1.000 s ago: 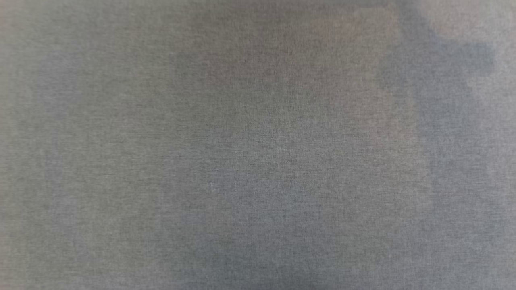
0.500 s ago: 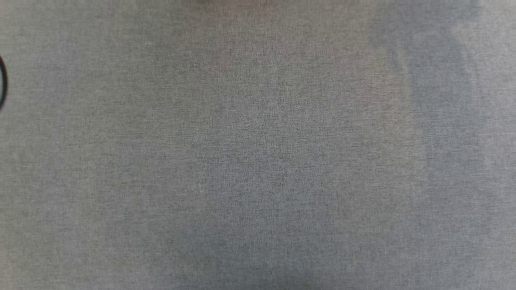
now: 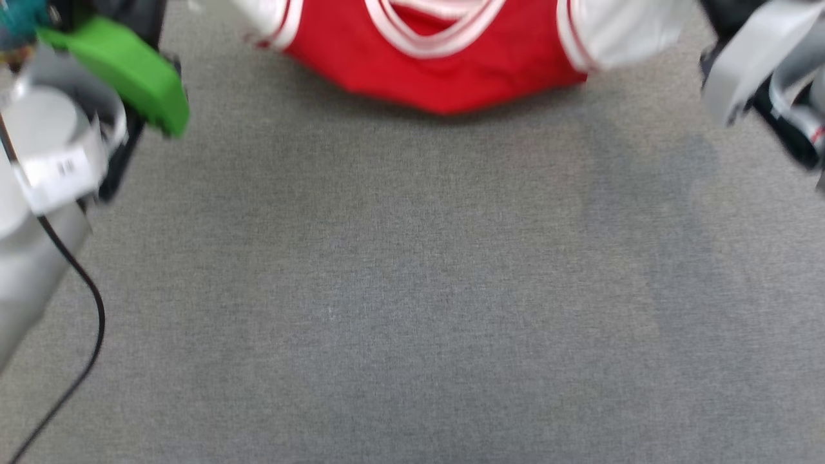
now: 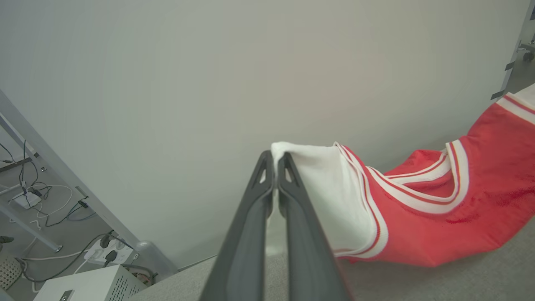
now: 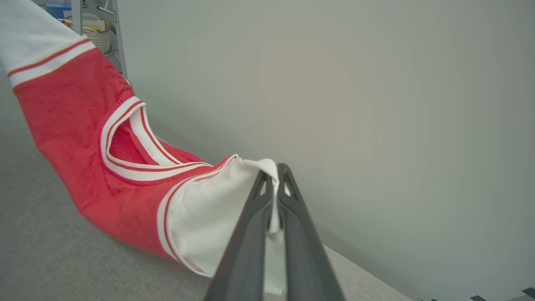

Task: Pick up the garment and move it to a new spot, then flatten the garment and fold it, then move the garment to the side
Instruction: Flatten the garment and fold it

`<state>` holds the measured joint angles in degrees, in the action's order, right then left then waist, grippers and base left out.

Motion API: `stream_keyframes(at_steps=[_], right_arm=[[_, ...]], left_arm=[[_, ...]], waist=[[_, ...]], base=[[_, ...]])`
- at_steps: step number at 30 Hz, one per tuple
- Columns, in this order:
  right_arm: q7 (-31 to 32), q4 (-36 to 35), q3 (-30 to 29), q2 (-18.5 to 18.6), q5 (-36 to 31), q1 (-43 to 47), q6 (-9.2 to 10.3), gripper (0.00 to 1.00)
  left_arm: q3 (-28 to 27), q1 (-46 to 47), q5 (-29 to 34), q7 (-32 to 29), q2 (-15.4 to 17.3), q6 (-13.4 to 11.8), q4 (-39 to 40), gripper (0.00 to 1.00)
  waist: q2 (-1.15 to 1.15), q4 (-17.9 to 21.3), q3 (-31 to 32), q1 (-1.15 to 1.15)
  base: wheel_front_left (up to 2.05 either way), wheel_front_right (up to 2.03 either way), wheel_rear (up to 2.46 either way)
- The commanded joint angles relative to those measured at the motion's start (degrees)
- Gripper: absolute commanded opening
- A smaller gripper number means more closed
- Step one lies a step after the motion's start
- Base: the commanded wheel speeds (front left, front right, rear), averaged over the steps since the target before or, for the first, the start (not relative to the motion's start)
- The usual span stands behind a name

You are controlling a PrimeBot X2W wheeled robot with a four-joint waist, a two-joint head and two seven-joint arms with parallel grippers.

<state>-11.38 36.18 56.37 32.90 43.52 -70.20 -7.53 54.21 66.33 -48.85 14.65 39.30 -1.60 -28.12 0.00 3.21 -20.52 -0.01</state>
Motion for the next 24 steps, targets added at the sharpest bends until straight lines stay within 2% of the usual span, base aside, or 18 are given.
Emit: stream_keyframes(at_steps=[1, 6, 11, 20, 24], right_arm=[[-0.3, -1.1, 0.7, 0.4, 0.9, 3.9, 0.04, 0.00], [-0.3, -3.4, 1.3, 1.6, 2.6, 15.0, 0.04, 0.00], [-0.5, -5.9, 0.0, 3.3, 3.8, 26.7, 0.04, 0.00], [-1.4, -9.3, -9.8, 4.8, 5.1, 47.1, 0.04, 0.00], [-0.6, -10.8, -14.5, 5.2, 2.9, 55.4, 0.04, 0.00]], left_arm=[[-0.7, -4.8, -0.8, 0.3, 1.0, -0.8, 1.4, 0.00], [-4.6, -19.8, -2.0, 0.3, 2.1, -3.3, 6.9, 0.00], [-7.5, -33.7, -1.5, 0.3, 2.7, -4.1, 9.3, 0.00], [-11.9, -49.9, -1.2, 0.3, 2.4, -3.2, 8.4, 0.00], [-13.5, -55.6, -1.0, 0.3, 2.6, -2.9, 6.7, 0.00]], waist=[[0.00, 0.9, 3.7, 0.01], [0.00, 0.9, 7.7, 0.01], [0.00, 0.1, 11.2, 0.01], [0.00, -1.3, 16.6, 0.01], [0.00, -1.0, 18.4, 0.01]], base=[[0.00, 0.00, 0.00], [0.00, 0.00, 0.00], [0.00, 0.00, 0.00], [0.00, 0.00, 0.00], [0.00, 0.00, 0.00]])
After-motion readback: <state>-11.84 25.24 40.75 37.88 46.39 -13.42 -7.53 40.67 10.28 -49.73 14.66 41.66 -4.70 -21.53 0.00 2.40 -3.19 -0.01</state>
